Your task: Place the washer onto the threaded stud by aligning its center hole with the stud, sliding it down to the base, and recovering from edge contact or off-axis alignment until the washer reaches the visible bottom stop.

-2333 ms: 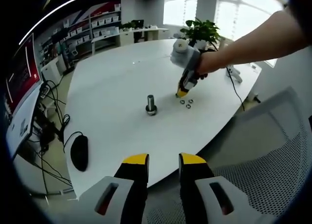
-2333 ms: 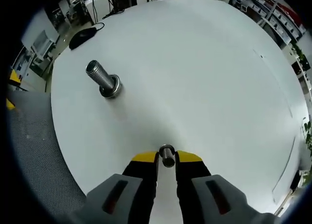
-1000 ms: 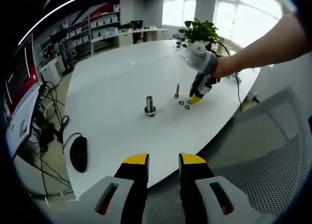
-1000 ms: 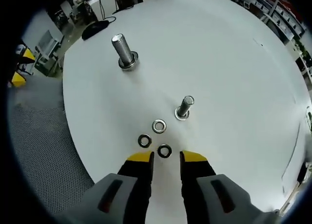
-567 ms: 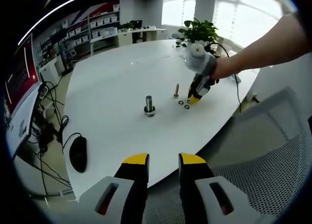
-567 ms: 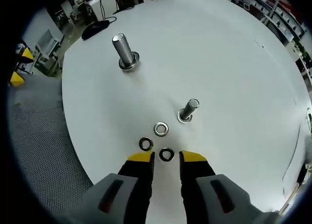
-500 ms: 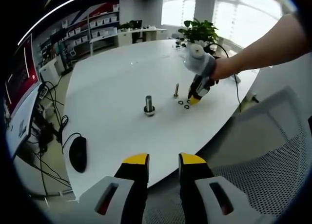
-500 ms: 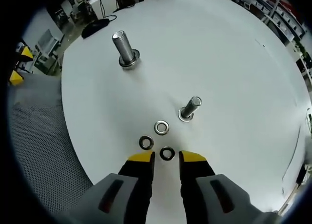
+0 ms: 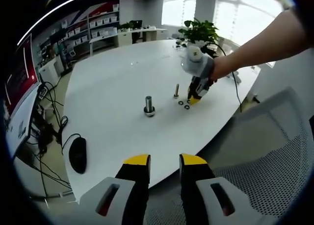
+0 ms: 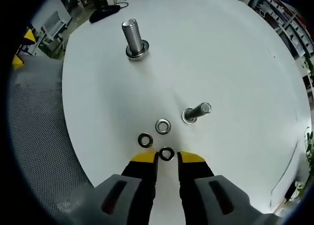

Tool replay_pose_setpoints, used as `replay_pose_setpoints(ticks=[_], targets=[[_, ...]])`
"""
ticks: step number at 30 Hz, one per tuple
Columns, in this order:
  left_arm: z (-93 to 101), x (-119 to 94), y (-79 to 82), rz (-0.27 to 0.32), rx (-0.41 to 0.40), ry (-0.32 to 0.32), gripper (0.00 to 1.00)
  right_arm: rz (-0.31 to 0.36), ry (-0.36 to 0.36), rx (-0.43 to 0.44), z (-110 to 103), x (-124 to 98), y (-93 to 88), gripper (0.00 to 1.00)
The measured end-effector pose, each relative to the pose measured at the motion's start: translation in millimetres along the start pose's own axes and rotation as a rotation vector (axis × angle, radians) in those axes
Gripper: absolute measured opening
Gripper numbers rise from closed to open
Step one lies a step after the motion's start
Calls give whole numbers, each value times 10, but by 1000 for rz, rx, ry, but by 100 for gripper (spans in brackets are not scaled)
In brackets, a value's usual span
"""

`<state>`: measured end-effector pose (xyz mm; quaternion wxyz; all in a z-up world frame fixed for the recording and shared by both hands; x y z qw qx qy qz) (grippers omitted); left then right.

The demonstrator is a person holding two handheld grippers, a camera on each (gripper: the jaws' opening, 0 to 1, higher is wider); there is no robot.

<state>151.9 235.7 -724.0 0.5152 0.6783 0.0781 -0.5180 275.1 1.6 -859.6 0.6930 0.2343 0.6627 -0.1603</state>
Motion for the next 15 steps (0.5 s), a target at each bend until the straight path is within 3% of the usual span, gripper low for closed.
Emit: replay_pose_setpoints(ticks=[5,9,15], targets=[[-10,-4,1,1,-2,4,21,-33,0,-36,-6,7,-3,19],[-10,-5,2,4,-5,3,21,-70,1,-162,-24,5,-16,19],[-10,-4,-2,3,-3,5,22,-70,3,-149,-21,4,-13,19]])
Point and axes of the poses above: the point that each gripper's makers call its tool centre point, and the gripper's own axes: x roughly forward along the fingers, z roughly to its right, y roughly out of its top, the point moved 1 cm from there along -x, roughly backward along the fingers, and after that the axes turned 4 degrees about -z, right-handed, at the moved point
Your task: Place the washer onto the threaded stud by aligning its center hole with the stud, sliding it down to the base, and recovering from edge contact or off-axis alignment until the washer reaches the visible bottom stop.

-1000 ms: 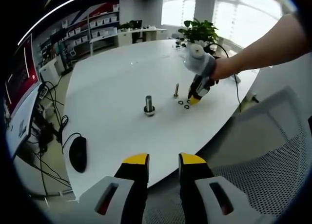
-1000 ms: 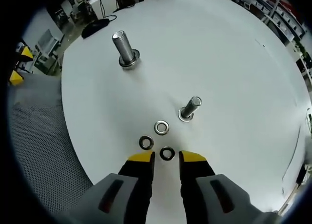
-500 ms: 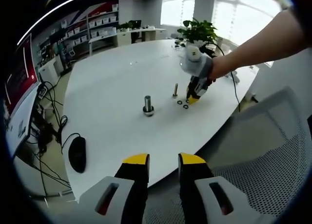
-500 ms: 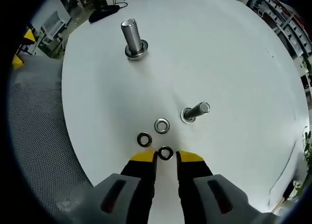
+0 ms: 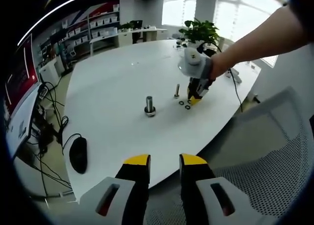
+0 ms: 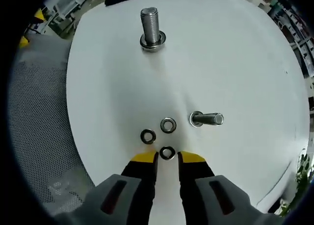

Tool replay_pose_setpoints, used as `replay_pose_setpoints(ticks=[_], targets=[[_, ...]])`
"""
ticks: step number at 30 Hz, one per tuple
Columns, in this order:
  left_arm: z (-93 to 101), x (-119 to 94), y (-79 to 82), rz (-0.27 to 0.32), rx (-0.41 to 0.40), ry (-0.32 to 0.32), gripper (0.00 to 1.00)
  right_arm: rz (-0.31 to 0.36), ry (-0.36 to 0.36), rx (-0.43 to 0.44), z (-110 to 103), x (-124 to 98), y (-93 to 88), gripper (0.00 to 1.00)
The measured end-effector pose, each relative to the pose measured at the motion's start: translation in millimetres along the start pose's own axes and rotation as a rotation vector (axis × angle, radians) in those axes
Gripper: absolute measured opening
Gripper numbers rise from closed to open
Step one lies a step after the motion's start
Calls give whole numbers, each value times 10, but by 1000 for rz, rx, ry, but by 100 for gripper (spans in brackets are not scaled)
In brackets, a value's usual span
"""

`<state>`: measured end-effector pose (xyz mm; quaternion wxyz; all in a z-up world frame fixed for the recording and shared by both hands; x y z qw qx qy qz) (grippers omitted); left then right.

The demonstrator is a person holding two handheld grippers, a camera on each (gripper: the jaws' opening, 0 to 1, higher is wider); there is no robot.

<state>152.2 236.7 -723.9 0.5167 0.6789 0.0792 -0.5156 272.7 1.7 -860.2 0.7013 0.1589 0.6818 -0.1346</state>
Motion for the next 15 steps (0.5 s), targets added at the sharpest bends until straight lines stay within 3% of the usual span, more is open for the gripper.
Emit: replay_pose_setpoints(ticks=[15], targets=[[0,4,-5,-6,3,3,22,-1,-32,42,-19,-7,15,15]])
Point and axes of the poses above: the point that each gripper's makers call its tool centre point, and the gripper's own axes: x roughly forward along the fingers, z roughly to its right, y roughly out of its top, the point moved 1 cm from there along -x, roughly backward along the fingers, and after that the axes turned 4 degrees about -z, right-handed, at the moved point
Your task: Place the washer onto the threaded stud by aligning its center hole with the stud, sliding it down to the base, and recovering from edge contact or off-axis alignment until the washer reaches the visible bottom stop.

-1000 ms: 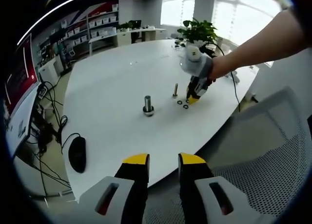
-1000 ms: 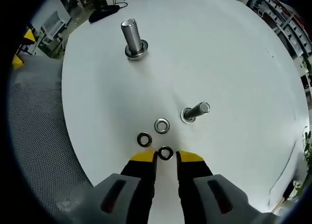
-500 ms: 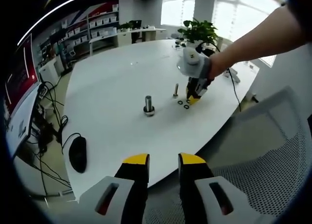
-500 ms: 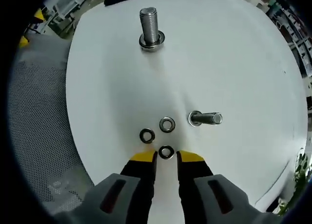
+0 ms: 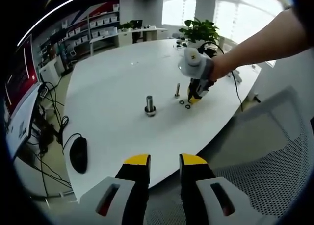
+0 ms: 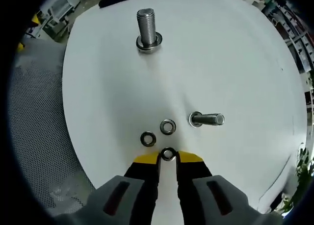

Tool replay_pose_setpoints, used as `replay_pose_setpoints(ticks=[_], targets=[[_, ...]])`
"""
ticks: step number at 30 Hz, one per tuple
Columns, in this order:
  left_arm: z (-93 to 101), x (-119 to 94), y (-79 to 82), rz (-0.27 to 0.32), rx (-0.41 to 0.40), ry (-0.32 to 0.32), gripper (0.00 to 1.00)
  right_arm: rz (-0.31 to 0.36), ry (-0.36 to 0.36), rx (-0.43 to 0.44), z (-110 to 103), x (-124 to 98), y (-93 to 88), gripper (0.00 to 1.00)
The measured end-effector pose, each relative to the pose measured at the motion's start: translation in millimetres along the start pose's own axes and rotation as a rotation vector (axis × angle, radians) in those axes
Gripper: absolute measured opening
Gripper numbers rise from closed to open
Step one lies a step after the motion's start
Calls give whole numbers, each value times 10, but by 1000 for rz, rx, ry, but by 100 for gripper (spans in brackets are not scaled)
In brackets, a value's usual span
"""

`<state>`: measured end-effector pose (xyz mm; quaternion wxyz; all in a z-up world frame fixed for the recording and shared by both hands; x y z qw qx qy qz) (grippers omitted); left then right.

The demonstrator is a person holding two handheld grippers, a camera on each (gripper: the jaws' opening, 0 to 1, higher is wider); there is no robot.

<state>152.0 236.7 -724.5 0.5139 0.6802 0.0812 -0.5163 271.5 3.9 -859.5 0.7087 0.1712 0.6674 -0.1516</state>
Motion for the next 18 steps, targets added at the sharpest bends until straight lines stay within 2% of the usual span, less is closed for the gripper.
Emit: replay_pose_setpoints(ticks=[9,18], targets=[[-1,-2,0,1,1,2,22,39,-1,33,14,3,-14,15],[-14,-7,7,6,-2,7,22,42,-11,52,17,4,-11,15]])
Point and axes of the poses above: the point that each gripper's makers call its tool centre point, and the gripper's own axes: x roughly forward along the fingers, z roughly to its right, y roughly out of its top, the point moved 1 cm from there along -x, roughly backward along the fingers, and after that the axes turned 4 degrees about -z, right-handed, at the moved point
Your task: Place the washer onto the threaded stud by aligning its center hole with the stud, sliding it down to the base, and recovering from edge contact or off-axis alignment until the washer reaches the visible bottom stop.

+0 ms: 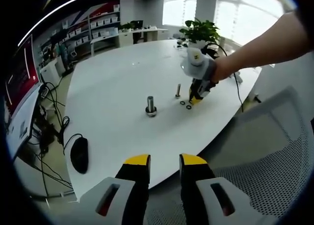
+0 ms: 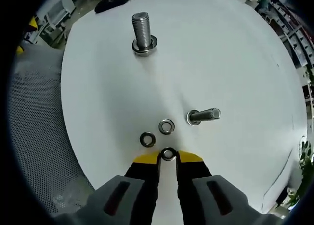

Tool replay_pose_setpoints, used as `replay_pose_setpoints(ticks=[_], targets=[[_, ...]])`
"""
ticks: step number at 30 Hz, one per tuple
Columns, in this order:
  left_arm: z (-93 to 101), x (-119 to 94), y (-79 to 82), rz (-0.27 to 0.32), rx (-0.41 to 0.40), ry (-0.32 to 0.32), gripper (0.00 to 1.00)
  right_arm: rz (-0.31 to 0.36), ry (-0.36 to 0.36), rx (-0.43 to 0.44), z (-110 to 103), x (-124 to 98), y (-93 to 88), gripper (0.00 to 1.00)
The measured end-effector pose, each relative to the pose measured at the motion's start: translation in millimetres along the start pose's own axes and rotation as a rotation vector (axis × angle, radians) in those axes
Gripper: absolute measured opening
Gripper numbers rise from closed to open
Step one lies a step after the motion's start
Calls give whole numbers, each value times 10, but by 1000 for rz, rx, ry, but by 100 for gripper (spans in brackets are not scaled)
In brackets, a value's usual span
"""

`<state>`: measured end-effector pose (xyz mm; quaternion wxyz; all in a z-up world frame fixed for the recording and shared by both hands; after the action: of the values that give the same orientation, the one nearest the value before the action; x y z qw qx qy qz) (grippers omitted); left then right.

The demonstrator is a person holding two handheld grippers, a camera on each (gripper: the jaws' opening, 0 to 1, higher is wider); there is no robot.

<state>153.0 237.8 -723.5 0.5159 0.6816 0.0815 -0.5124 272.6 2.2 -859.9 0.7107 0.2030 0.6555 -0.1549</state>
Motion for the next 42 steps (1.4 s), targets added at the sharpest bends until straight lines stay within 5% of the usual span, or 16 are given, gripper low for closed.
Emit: replay_pose_setpoints(ticks=[19,42], targets=[[-7,-3,0,1,-2,1,21,55,0,67,27,-30,13,14],[-11,-16,34,23,-6,0,22,145,-20,136,218,-370,227,14]])
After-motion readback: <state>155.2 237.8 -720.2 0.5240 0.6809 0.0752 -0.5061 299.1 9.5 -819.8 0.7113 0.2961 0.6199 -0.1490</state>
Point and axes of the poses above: the point that each gripper's makers call its tool centre point, and the gripper's own axes: x roughly forward along the fingers, z roughly to its right, y roughly out of its top, the point moved 1 cm from there along -x, roughly backward along the fingers, and after that the axes turned 4 degrees about -z, right-handed, at the moved point
